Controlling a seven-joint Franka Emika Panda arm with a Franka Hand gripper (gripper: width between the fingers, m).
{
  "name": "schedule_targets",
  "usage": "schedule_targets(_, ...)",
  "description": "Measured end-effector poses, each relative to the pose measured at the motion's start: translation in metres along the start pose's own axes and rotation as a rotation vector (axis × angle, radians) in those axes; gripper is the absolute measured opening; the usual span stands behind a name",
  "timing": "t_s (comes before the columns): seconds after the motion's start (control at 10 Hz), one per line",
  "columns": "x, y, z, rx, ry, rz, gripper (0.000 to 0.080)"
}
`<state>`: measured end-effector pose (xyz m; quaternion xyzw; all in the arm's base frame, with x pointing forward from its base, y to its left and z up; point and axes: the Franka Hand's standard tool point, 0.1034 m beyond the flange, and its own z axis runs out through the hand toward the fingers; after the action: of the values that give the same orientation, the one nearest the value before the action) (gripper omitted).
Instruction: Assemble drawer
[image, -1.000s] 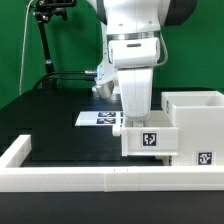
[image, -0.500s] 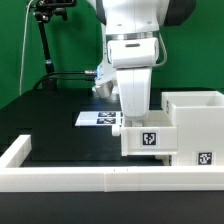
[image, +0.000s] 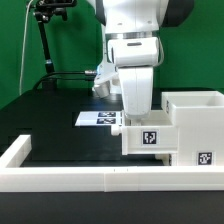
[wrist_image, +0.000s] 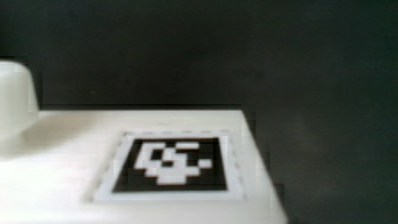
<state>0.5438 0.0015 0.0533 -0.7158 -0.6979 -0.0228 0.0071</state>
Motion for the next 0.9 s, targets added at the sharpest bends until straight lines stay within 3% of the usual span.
schedule_targets(0.3,0.0052,0.0022,0.0001,0.008,-0.006,0.044,0.0044)
schedule_targets(0.4,0.0041,0.0022,0.0005,-0.002,-0.003,0.054,0.0044)
schedule_targets(0.9,-0.0014,0.0019,0.0007,-0.002,-0.006,-0.010,0.0044)
